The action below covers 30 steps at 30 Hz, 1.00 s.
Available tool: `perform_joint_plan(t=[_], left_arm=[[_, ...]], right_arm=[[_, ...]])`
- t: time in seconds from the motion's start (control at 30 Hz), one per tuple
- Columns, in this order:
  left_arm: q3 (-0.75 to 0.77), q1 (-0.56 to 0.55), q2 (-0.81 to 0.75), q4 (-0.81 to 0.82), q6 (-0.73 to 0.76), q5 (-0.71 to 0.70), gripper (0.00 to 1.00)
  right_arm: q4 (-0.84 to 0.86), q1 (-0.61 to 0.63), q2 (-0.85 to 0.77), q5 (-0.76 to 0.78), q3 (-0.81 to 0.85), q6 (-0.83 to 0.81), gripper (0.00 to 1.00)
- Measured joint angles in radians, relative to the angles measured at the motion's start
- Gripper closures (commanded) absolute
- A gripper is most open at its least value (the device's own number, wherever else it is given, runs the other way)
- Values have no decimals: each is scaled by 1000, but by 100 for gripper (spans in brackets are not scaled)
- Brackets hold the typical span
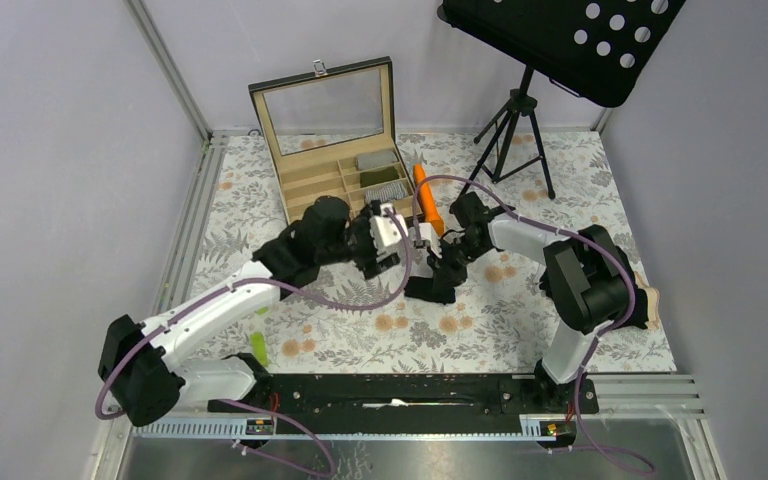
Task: Roll the underwear
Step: Roll the underwear to the center of the board, then pick up the underwear from the center of the board.
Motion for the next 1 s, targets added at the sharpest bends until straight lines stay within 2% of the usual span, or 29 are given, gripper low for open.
perform_joint_plan(t=[0.2,0.33,0.6,0.7,0.87,1.0], left_arm=[[-108,-68,26,20,161,31,25],[-121,-101,159,71,240,67,28],[-74,-149,441,200,274,62,28],[-64,-172,486,246,287,44,28],[-49,-174,526,281,305,21,37],[-29,-171,549,280,310,21,39]], right_arm=[[-22,-27,40,-41,30,52,97],[-20,-33,47,-48,35,80,97],[-12,-34,48,-51,32,101,97],[-6,-34,48,-51,31,112,97],[3,-43,48,-62,24,131,96],[7,-56,48,-62,22,146,95]])
